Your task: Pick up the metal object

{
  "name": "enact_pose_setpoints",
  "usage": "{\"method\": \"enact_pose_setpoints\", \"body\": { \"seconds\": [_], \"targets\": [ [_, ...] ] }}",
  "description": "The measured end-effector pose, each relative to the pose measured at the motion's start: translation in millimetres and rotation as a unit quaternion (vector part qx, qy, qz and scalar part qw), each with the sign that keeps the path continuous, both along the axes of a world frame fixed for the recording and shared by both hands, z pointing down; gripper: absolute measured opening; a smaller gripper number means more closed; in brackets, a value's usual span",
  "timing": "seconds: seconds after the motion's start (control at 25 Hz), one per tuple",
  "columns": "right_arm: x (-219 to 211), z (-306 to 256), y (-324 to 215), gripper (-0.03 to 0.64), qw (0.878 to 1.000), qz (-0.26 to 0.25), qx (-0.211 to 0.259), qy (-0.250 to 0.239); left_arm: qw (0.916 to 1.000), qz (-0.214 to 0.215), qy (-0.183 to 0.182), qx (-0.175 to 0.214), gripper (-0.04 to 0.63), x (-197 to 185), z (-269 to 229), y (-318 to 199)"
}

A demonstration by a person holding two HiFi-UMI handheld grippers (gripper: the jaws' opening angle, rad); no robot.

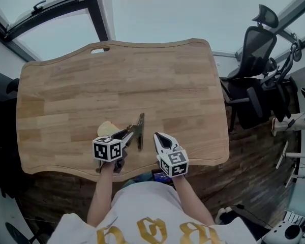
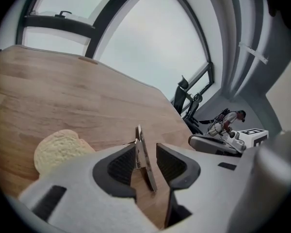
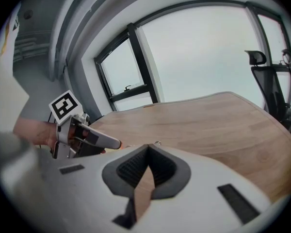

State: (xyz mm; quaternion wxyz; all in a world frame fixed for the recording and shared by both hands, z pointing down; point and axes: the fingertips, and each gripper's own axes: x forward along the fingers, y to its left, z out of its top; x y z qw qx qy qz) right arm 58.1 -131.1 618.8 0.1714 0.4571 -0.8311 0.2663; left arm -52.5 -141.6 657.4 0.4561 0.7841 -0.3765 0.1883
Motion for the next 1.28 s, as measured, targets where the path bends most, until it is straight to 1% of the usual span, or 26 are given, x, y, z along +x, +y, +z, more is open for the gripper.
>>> {"method": "enact_pose_setpoints", "body": {
  "seconds": [0.08, 0.24, 0.4, 0.64, 0.8, 0.88, 1.04, 1.28],
  "targets": [
    [1, 2, -5, 0.011, 1.0, -0.002, -0.003, -0.002, 1.0, 0.003, -0.001, -0.009, 0.145, 2, 6, -3],
    [4, 8, -12, 0.011, 1.0, -0.004, -0.011, -0.003, 0.9993, 0.007, -0.004, -0.037, 0.147, 5, 22, -9],
    [10, 13, -18, 0.011, 1.0, -0.003, -0.02, -0.004, 0.9976, 0.017, 0.01, -0.067, 0.151, 14, 33, -12],
    [16, 17, -22, 0.011, 1.0, 0.002, -0.027, -0.002, 0.9958, 0.024, 0.016, -0.086, 0.152, 21, 41, -13],
    [15, 20, -24, 0.011, 1.0, 0.002, -0.03, -0.001, 0.9947, 0.021, 0.009, -0.101, 0.15, 18, 46, -12],
    [14, 21, -24, 0.011, 0.999, 0.0, -0.032, -0.001, 0.9939, 0.018, 0.007, -0.109, 0.142, 16, 50, -12],
    [10, 22, -25, 0.011, 0.999, -0.003, -0.034, 0.001, 0.9932, 0.012, 0.013, -0.115, 0.091, 15, 51, -13],
    [8, 21, -27, 0.011, 0.999, -0.003, -0.033, 0.003, 0.9907, 0.01, 0.04, -0.13, 0.084, 16, 51, -15]
  ]
}}
